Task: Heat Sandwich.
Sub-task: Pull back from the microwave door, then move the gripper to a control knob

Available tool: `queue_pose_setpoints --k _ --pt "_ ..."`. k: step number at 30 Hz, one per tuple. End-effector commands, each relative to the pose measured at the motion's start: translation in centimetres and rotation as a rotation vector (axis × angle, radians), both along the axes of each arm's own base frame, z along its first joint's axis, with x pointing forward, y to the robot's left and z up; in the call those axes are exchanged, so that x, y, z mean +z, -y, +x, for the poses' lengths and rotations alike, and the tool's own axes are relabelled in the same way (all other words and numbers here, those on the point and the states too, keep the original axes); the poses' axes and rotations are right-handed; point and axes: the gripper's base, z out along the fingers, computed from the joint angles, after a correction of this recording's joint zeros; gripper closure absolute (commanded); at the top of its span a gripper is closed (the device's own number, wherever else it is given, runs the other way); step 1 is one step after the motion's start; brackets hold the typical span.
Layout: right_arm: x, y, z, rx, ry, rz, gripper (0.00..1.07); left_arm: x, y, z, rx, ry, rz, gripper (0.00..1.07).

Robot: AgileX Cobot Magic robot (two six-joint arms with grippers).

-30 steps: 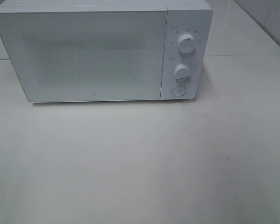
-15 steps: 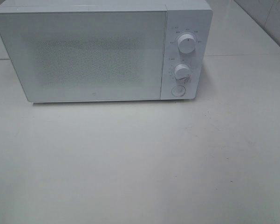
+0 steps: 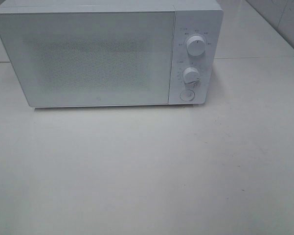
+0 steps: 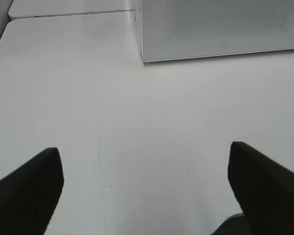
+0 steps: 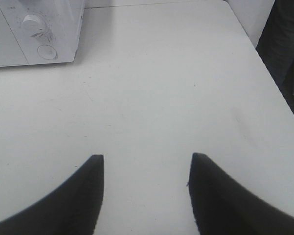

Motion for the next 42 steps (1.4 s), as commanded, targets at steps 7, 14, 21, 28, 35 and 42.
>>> queue_pose_setpoints --k 7,14,21,28,35,42 --pt "0.0 0.0 -0.3 -0.006 0.025 -0.009 0.55 0.0 0.0 -0.3 0.023 0.033 -0.005 0.23" --pt "0.0 0.0 -0.3 -0.006 0.025 -0.009 0.55 0.0 0.1 -0.3 0.075 0.034 -0.004 0.23" --pt "0.0 0.0 -0.3 -0.006 0.025 -0.009 0.55 0.0 0.1 -0.2 0.075 0.033 -0.004 0.23" --pt "0.0 0.0 -0.3 -0.006 0.025 -0.009 0.55 0.0 0.1 -0.2 0.075 0.033 -0.004 0.23" --pt "0.0 0.1 0.0 -0.004 0.002 -0.010 0.32 0.0 0.1 -0.2 0.075 0.033 -0.004 0.23" --pt "0.5 0.1 1.1 -0.004 -0.047 -0.009 0.30 0.0 0.1 -0.2 0.075 0.033 -0.004 0.23"
